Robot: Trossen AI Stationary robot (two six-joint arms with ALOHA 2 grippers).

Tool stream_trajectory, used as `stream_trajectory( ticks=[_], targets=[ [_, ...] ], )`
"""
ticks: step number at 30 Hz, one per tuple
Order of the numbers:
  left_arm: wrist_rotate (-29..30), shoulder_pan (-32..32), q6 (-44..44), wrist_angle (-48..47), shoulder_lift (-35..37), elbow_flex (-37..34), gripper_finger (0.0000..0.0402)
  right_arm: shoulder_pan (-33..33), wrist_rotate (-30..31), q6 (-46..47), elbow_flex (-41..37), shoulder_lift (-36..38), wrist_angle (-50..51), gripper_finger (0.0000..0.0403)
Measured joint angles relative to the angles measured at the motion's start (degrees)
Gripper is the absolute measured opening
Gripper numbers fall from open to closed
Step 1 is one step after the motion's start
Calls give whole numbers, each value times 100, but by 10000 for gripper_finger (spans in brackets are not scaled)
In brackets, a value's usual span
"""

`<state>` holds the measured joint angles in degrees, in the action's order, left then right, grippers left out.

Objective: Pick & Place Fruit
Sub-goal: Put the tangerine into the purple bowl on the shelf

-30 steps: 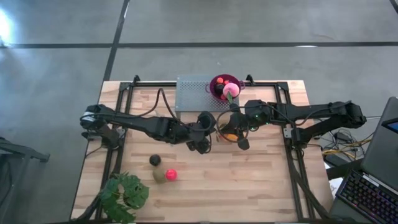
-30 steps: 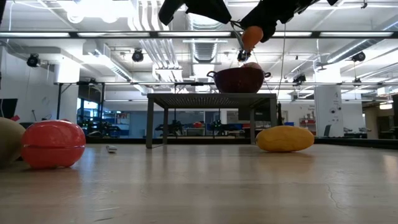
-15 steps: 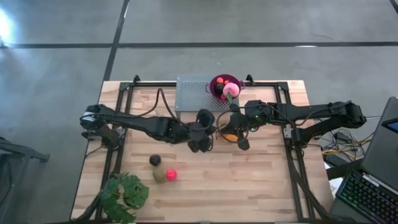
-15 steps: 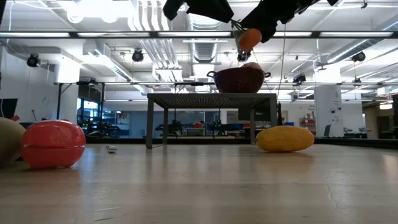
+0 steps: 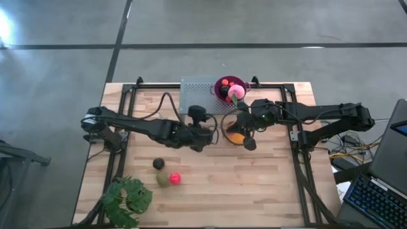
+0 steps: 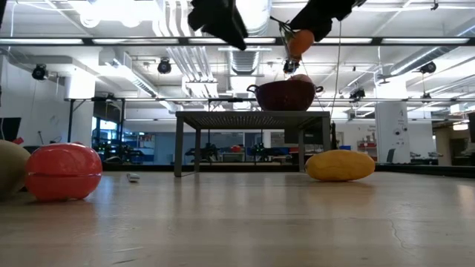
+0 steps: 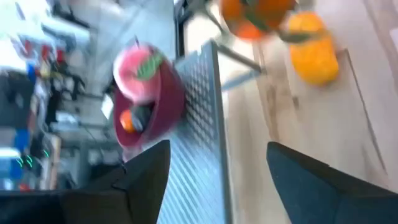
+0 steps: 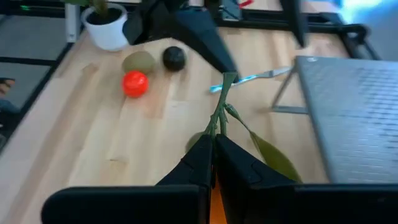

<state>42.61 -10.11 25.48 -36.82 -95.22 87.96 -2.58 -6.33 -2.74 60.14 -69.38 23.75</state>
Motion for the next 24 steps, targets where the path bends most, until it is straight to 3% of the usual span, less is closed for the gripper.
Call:
stream_trajectory(
  ticks=[5,9,15,24],
  targets=[
    [2,11,-1127,-692,3,-36,273,-311,96,-92,490,0,542,9],
    [4,9,-1554,-461,94,-357,273,-717,91,-160,900,1,907,9],
    [4,-9,-1478,1132,394,-1438,273,-1449,-33,-199,1267,0,1065,9],
    [-132,-7,-1418,4132,779,-2900,273,-2589,-1186,-187,1554,-524,681,9]
  ],
)
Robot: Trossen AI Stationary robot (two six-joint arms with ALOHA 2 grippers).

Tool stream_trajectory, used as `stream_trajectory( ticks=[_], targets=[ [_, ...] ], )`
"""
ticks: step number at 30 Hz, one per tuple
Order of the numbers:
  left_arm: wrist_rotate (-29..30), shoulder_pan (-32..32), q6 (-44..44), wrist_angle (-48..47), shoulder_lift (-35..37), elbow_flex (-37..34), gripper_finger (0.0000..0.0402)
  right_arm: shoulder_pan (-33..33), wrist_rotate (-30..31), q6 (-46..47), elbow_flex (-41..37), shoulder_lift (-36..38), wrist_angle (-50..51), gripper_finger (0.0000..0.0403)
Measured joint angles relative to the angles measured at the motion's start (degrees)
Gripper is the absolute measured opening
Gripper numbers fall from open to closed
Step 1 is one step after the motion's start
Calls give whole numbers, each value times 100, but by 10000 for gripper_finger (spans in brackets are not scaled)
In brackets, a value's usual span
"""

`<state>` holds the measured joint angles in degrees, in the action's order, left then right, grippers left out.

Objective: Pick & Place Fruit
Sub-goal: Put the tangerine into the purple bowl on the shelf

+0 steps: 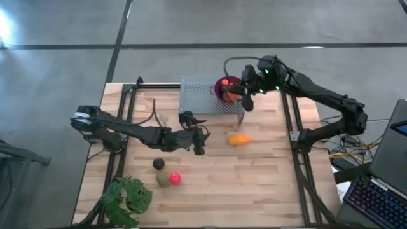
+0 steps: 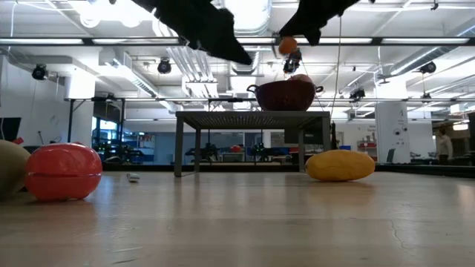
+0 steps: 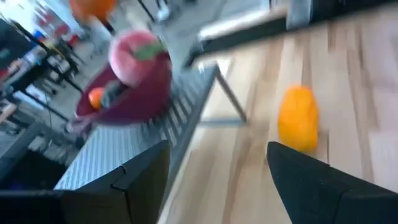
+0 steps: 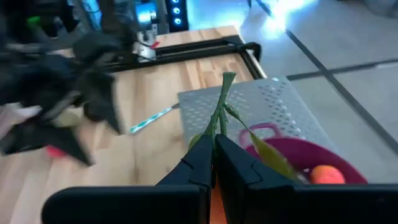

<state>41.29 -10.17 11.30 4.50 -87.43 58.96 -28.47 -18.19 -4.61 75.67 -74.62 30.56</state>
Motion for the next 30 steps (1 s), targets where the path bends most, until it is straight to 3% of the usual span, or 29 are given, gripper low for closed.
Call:
stream_trajectory(
  ticks=[6,14,22,30],
  targets=[
    [7,0,104,1201,65,-405,273,-390,1,32,586,-890,14,9],
    [12,0,39,1149,66,-405,273,-722,67,488,1295,-1504,47,9],
    [20,0,108,986,102,-386,273,-908,480,571,1246,-1742,264,9],
    [38,4,108,988,132,-381,273,-942,491,550,1210,-1834,380,9]
  ],
)
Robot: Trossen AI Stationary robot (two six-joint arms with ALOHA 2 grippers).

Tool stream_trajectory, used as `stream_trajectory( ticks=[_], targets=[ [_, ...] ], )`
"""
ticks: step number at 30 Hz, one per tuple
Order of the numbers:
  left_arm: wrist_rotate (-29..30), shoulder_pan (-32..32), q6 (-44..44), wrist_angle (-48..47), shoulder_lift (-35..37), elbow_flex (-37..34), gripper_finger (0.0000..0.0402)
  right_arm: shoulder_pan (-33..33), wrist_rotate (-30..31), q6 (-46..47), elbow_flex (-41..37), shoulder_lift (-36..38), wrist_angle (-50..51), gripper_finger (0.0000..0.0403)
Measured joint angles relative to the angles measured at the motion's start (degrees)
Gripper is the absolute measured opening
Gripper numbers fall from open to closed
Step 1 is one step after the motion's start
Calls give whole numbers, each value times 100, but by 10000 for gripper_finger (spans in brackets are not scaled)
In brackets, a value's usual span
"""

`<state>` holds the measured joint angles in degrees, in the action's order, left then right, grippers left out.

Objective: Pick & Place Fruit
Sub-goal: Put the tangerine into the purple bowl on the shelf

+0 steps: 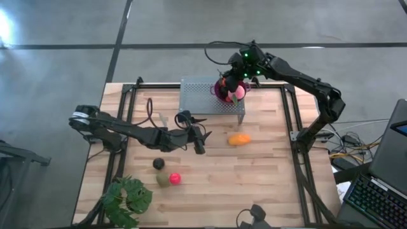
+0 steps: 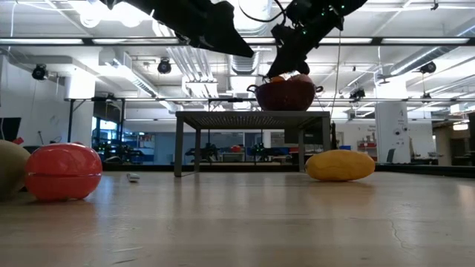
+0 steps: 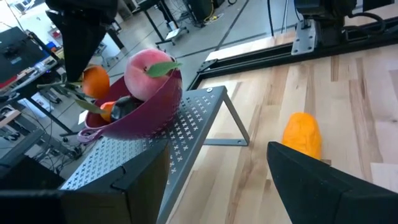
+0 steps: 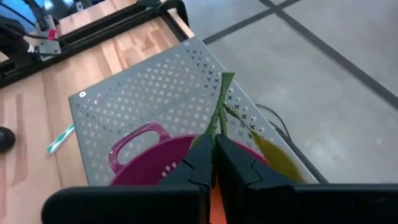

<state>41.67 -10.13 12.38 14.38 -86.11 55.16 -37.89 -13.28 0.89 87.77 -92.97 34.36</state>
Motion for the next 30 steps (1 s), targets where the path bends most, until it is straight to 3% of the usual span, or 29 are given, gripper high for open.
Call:
stream_trajectory(
  ticks=[17,30],
  targets=[
    [-1,-4,-7,8,0,0,273,-6,313,-126,-392,59,304,9],
    [-2,-4,-17,17,0,0,273,0,302,-301,-457,103,260,44]
  ],
)
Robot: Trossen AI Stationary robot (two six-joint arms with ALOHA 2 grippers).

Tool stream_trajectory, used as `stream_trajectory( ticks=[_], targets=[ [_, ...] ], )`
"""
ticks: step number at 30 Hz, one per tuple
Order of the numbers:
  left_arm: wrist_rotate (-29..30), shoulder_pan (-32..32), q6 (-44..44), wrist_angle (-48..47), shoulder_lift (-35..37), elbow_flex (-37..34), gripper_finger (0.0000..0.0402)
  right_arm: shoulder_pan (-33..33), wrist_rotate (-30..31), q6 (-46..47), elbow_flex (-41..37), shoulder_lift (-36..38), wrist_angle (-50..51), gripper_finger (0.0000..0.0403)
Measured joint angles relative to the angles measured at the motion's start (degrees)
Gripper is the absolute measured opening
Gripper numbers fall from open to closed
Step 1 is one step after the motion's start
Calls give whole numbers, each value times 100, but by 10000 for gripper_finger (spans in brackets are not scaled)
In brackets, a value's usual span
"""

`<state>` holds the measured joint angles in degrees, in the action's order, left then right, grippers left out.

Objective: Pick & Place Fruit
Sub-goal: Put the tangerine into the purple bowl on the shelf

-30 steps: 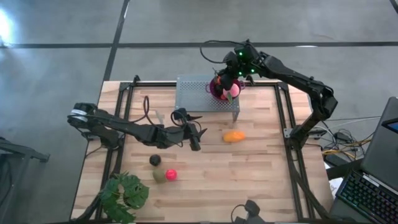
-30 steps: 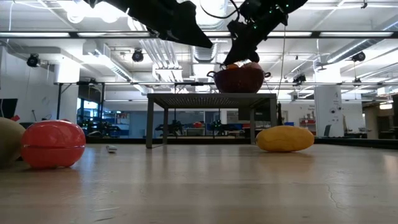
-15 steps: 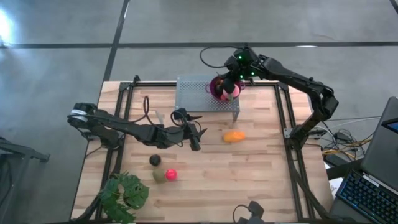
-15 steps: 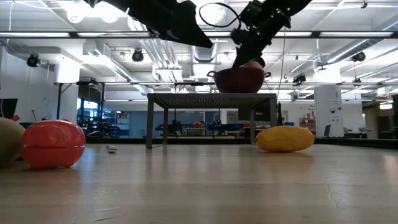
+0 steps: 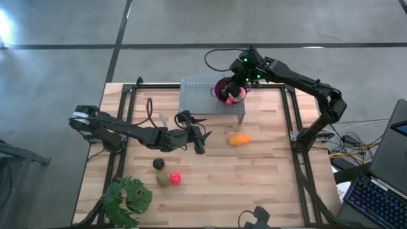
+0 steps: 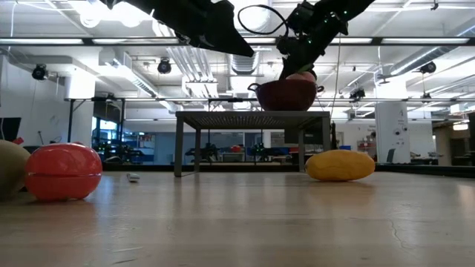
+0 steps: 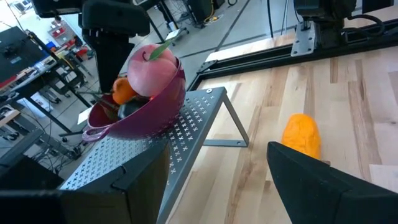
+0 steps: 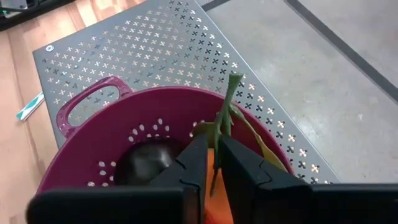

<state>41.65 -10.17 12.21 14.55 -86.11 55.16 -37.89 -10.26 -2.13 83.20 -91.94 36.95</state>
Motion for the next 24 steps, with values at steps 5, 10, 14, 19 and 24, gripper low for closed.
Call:
stream_trajectory(
  ticks=[5,10,14,19,24],
  targets=[
    [0,0,-4,3,0,4,273,0,-2,8,59,4,2,71],
    [0,0,-3,2,0,4,273,2,-4,22,134,4,22,101],
    [-2,0,-2,2,0,4,273,11,-7,-61,250,11,17,119],
    [-2,0,-2,2,0,4,273,11,93,-66,391,11,-22,122],
    [-2,4,-2,4,0,4,273,11,859,-82,404,-37,-26,94]
  ],
)
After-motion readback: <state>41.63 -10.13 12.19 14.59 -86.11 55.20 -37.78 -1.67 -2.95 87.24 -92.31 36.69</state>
